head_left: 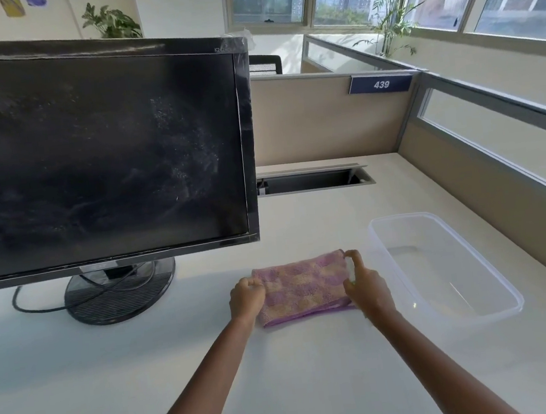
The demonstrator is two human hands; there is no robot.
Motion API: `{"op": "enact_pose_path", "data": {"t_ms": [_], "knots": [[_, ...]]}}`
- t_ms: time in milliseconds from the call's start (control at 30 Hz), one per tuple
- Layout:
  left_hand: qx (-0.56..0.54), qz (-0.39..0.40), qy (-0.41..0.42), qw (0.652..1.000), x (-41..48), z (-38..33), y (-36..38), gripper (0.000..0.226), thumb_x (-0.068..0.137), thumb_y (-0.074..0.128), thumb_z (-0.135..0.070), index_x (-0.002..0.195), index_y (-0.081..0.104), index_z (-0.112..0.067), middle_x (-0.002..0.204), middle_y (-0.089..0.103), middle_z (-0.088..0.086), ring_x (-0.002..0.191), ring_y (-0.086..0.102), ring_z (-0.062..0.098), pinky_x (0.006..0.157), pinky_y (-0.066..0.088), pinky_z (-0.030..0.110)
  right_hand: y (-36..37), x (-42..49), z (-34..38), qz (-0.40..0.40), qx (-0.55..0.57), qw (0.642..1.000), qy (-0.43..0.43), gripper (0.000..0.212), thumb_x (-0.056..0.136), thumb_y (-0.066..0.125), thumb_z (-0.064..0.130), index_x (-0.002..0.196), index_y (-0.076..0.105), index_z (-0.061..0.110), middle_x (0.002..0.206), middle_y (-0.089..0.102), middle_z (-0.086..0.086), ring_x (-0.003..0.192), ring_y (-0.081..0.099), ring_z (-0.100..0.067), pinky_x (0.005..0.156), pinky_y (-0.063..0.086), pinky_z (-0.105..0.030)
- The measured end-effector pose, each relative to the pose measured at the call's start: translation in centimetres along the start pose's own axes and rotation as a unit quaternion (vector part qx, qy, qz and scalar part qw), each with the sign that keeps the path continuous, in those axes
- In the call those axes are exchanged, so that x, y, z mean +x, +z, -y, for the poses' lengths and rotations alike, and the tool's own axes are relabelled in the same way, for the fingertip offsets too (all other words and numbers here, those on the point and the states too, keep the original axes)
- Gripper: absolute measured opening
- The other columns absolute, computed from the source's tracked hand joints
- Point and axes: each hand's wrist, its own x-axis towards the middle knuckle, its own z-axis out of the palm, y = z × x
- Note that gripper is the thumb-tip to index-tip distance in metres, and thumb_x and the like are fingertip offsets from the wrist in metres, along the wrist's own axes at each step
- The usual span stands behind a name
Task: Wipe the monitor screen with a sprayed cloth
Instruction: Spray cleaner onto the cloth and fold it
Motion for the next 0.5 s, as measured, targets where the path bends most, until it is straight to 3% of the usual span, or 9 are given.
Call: {"op": "enact_pose_path", "data": {"t_ms": [133,267,500], "knots": [[0.020,-0.006,-0.005,1.000,-0.2,0.1,0.1,0.026,0.086,0.046,-0.009,0.109,0.056,-0.008,0.126,0.053,0.015,0.114,0.050,0.030,0.096,0.044,0.037,-0.3,-0.5,-0.4,-0.032,0.021,0.999,0.001,0.051,0.084,0.045,0.004,0.129,0.035,0.025,0.061,0.051,-0.008,0.054,0.050,-0.030,0.051,0.038,-0.031],[0.027,-0.001,-0.010,1.000,-0.5,0.1,0.5,0.028,0.088,0.049,-0.017,0.115,0.050,-0.009,0.126,0.051,0.015,0.113,0.050,0.031,0.092,0.043,0.035,-0.1,-1.5,-1.0,-0.010,-0.002,0.999,-0.034,0.055,0.085,0.047,0.007,0.134,0.031,0.027,0.064,0.052,-0.007,0.057,0.050,-0.028,0.052,0.037,-0.030],[0.051,-0.006,-0.023,0.998,-1.0,0.1,1.0,0.034,0.090,0.051,-0.028,0.116,0.047,-0.007,0.124,0.053,0.017,0.111,0.052,0.033,0.092,0.044,0.038,1.0,-2.4,-1.6,0.000,-0.041,0.995,-0.094,0.046,0.088,0.045,0.007,0.130,0.037,0.022,0.067,0.050,-0.008,0.061,0.051,-0.031,0.056,0.038,-0.032]]}}
